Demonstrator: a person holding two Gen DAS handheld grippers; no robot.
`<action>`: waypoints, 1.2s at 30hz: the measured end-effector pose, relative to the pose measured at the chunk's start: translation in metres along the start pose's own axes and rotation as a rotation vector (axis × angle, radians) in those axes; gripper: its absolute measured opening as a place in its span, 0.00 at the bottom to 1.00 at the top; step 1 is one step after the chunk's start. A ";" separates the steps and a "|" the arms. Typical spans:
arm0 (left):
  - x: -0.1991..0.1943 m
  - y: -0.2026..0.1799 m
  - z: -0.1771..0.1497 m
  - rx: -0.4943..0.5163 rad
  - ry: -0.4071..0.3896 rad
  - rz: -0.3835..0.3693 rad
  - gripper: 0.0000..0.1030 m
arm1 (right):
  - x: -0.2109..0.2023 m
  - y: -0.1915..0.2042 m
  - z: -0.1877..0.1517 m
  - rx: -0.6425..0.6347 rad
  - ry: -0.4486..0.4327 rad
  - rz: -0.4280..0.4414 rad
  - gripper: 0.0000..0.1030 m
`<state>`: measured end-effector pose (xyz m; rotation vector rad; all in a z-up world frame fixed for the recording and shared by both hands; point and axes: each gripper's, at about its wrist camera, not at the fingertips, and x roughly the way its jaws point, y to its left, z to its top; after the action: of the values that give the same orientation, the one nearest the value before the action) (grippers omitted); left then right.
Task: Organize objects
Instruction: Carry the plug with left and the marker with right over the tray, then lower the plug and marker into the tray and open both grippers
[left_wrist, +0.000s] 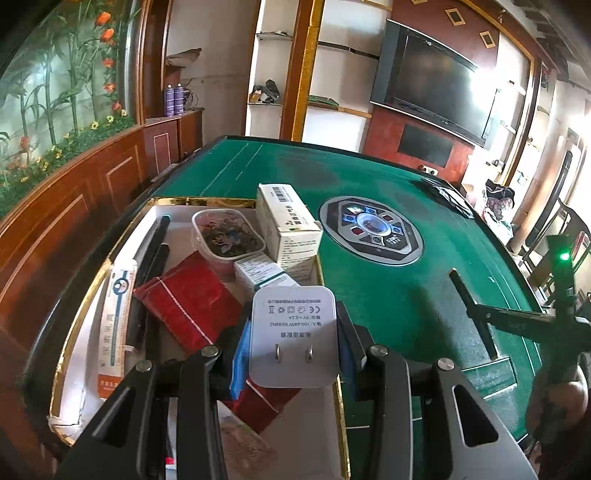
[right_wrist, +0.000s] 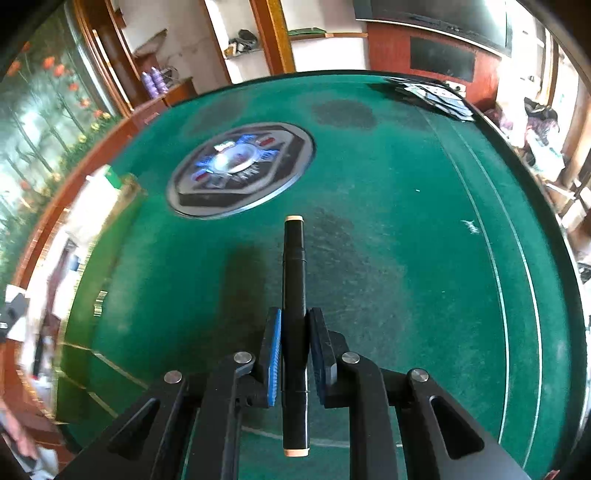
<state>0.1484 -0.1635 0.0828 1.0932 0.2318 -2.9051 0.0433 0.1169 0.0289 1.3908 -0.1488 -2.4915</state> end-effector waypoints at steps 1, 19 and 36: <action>-0.001 0.002 0.000 -0.001 -0.002 0.003 0.38 | -0.002 0.002 0.001 0.005 -0.001 0.032 0.15; -0.025 0.100 -0.016 -0.129 0.019 0.183 0.38 | -0.003 0.146 0.023 -0.140 0.053 0.401 0.16; -0.001 0.116 -0.035 -0.108 0.081 0.277 0.38 | 0.049 0.262 -0.025 -0.370 0.198 0.406 0.17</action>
<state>0.1813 -0.2732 0.0422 1.1270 0.2172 -2.5786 0.0906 -0.1467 0.0346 1.2883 0.0638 -1.9230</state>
